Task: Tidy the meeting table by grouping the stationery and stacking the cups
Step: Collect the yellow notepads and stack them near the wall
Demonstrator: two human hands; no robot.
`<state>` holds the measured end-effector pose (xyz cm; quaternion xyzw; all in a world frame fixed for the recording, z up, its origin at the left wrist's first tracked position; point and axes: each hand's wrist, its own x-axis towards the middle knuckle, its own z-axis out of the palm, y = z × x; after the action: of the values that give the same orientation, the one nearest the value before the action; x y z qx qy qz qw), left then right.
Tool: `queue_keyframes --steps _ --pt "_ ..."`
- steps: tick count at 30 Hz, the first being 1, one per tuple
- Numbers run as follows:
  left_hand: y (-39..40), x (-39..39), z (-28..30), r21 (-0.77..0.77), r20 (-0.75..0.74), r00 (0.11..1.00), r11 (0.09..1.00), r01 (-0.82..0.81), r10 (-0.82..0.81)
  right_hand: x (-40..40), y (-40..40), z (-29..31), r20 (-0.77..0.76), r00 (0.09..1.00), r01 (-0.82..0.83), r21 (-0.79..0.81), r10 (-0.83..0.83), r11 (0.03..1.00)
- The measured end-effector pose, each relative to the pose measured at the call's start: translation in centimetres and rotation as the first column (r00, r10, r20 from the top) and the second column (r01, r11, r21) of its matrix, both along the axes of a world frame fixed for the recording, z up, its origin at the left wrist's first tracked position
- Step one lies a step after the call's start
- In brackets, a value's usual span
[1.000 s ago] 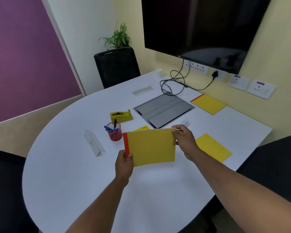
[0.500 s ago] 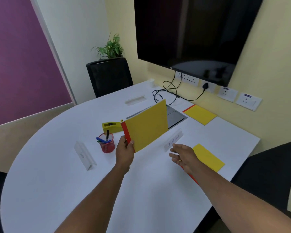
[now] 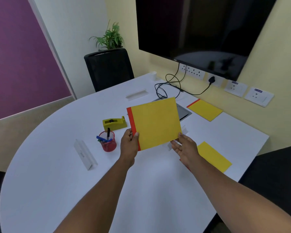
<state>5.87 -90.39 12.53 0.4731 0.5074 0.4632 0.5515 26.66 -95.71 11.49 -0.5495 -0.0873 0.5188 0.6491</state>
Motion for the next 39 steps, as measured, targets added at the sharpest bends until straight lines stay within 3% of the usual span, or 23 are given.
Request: queue_keyframes --steps 9,17,22,31,39 --pt "5.0 4.5 -1.8 -0.08 -0.117 0.986 0.988 -0.129 0.119 6.6 5.8 -4.5 -0.003 0.99 -0.142 -0.031 0.142 0.989" --pt "10.8 13.0 -2.9 -0.074 -0.243 0.965 0.99 -0.12 0.099 15.5 9.4 -7.9 -0.08 0.976 -0.203 0.004 0.202 0.979" --pt "14.0 18.4 -4.3 -0.111 -0.272 0.962 0.992 -0.056 0.024 21.4 10.3 -9.6 -0.08 0.951 -0.303 -0.061 0.298 0.951" --pt "15.7 27.1 -6.4 -0.192 -0.292 0.944 0.976 0.101 -0.155 29.3 13.8 -10.5 -0.186 0.982 -0.033 0.042 0.04 0.999" --pt "15.6 32.0 -7.9 -0.19 -0.317 0.914 0.961 0.202 -0.254 33.6 19.0 -10.9 -0.214 0.95 0.227 -0.027 -0.228 0.973"
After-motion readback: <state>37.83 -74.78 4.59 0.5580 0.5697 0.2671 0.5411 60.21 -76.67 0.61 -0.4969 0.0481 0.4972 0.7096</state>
